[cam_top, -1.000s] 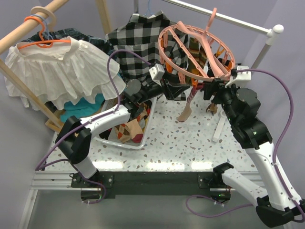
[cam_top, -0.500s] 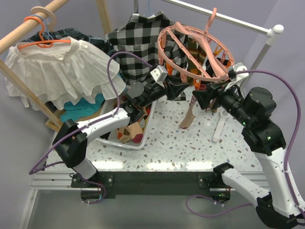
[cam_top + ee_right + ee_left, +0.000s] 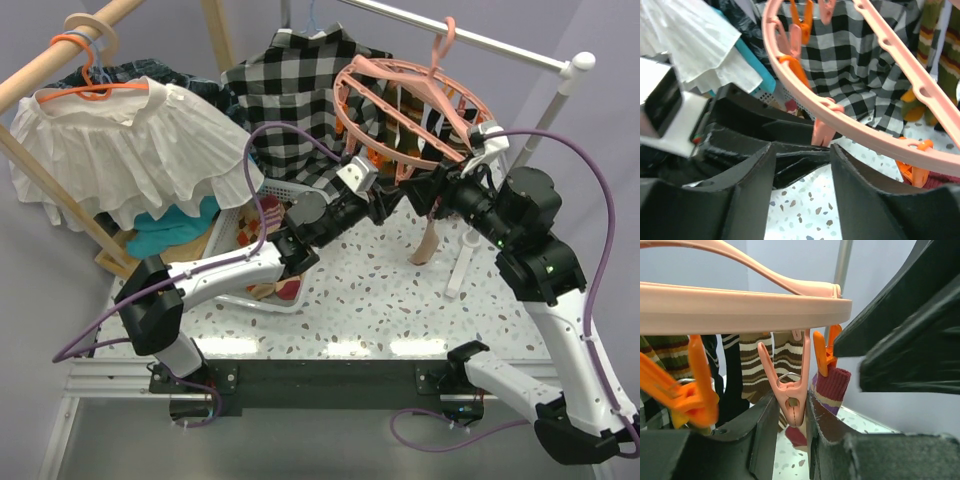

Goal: Clip the socks to the hanger
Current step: Open the clamp at the hanger.

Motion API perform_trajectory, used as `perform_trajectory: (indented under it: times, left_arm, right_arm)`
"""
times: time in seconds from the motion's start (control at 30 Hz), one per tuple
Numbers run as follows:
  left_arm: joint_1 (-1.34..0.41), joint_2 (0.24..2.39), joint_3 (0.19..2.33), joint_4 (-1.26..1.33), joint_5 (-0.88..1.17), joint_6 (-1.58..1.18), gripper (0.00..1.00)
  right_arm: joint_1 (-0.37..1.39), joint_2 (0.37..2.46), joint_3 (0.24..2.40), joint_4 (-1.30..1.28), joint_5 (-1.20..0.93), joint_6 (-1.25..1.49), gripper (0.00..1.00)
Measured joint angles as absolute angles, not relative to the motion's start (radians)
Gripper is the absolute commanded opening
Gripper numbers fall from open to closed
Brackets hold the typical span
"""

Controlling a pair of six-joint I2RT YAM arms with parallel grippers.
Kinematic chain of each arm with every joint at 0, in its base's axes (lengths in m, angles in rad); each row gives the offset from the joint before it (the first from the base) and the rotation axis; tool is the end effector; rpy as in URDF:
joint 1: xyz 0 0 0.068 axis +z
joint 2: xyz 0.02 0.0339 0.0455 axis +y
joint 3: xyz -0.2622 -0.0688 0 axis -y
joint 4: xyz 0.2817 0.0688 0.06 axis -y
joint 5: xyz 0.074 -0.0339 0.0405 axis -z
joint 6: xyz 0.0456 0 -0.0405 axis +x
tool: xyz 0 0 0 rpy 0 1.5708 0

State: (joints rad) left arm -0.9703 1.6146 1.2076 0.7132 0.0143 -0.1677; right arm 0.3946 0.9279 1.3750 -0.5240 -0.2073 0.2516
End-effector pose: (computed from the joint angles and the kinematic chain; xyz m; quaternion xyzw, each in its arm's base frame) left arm 0.2413 -0.3535 0.3551 0.2362 0.5418 -0.4382 0.6773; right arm 0.1895 0.0891 0.4901 -0.1223 0.7229 0.2865 0.6167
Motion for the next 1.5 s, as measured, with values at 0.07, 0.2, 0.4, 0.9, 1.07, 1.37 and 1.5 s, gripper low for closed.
perform_trajectory:
  times: [0.07, 0.2, 0.4, 0.9, 1.07, 1.37, 1.5]
  left_arm:
    - [-0.985, 1.615, 1.216, 0.709, -0.019, -0.149, 0.30]
    - [-1.016, 1.619, 1.227, 0.708, -0.071, -0.110, 0.30]
    - [-1.043, 1.643, 1.246, 0.707, -0.123, -0.058, 0.30]
    - [-1.082, 1.676, 1.274, 0.709, -0.188, 0.051, 0.31]
    - [-1.090, 1.683, 1.277, 0.707, -0.192, 0.073, 0.33]
    - [-1.095, 1.677, 1.254, 0.705, -0.164, 0.069, 0.45]
    - [-1.085, 1.657, 1.213, 0.702, -0.103, 0.028, 0.54]
  right_arm:
    - [0.394, 0.930, 1.364, -0.521, -0.172, 0.268, 0.45]
    - [0.395, 0.929, 1.347, -0.511, -0.094, 0.299, 0.43]
    - [0.394, 0.923, 1.312, -0.490, -0.020, 0.337, 0.41]
    - [0.395, 0.923, 1.274, -0.440, 0.067, 0.410, 0.40]
    - [0.395, 0.923, 1.255, -0.426, 0.091, 0.427, 0.26]
    - [0.398, 0.922, 1.251, -0.402, 0.115, 0.422, 0.18]
    - [0.398, 0.920, 1.242, -0.396, 0.114, 0.416, 0.17]
